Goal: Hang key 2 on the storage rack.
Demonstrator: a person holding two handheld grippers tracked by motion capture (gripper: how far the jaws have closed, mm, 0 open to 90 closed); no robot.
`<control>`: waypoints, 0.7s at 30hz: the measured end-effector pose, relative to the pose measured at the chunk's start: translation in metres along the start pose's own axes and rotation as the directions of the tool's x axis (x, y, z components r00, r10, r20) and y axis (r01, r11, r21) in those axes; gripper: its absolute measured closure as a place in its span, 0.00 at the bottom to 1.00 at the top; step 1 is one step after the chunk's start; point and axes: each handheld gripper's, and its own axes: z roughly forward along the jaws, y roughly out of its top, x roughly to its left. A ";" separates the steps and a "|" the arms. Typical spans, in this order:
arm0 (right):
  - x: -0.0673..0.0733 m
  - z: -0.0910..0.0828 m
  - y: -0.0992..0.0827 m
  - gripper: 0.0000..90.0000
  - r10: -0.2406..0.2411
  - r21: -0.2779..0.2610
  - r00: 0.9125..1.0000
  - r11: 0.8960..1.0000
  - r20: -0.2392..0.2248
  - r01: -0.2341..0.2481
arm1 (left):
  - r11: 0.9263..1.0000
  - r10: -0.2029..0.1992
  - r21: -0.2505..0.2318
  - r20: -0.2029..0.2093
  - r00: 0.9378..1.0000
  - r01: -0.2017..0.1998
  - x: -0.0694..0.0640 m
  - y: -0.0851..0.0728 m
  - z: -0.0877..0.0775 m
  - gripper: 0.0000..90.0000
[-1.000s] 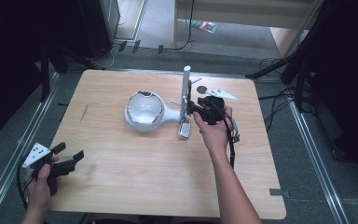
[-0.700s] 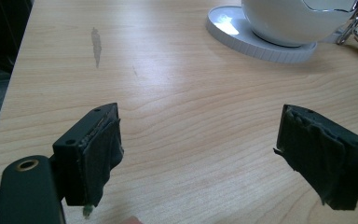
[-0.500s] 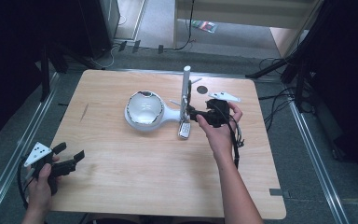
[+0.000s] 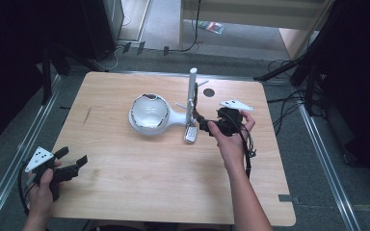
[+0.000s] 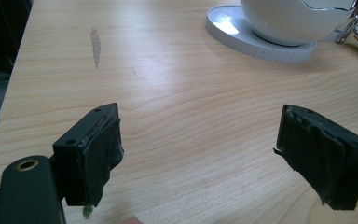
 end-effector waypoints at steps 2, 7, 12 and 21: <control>0.000 -0.001 -0.002 0.01 -0.001 0.004 1.000 1.000 -0.005 0.001 | 1.000 0.000 -0.001 -0.001 1.000 0.000 0.000 0.000 0.000 0.16; -0.002 -0.004 -0.008 0.01 -0.008 0.008 1.000 1.000 -0.003 0.008 | 1.000 0.000 -0.001 -0.001 1.000 0.000 0.000 0.000 0.000 0.16; -0.006 -0.008 -0.014 0.01 -0.010 0.007 1.000 1.000 0.000 0.010 | 1.000 0.001 -0.001 -0.001 1.000 -0.001 0.000 0.000 0.000 0.16; -0.016 -0.013 -0.031 0.01 -0.009 0.012 1.000 1.000 0.007 0.009 | 1.000 0.003 0.000 -0.001 1.000 -0.003 0.000 0.000 0.000 0.16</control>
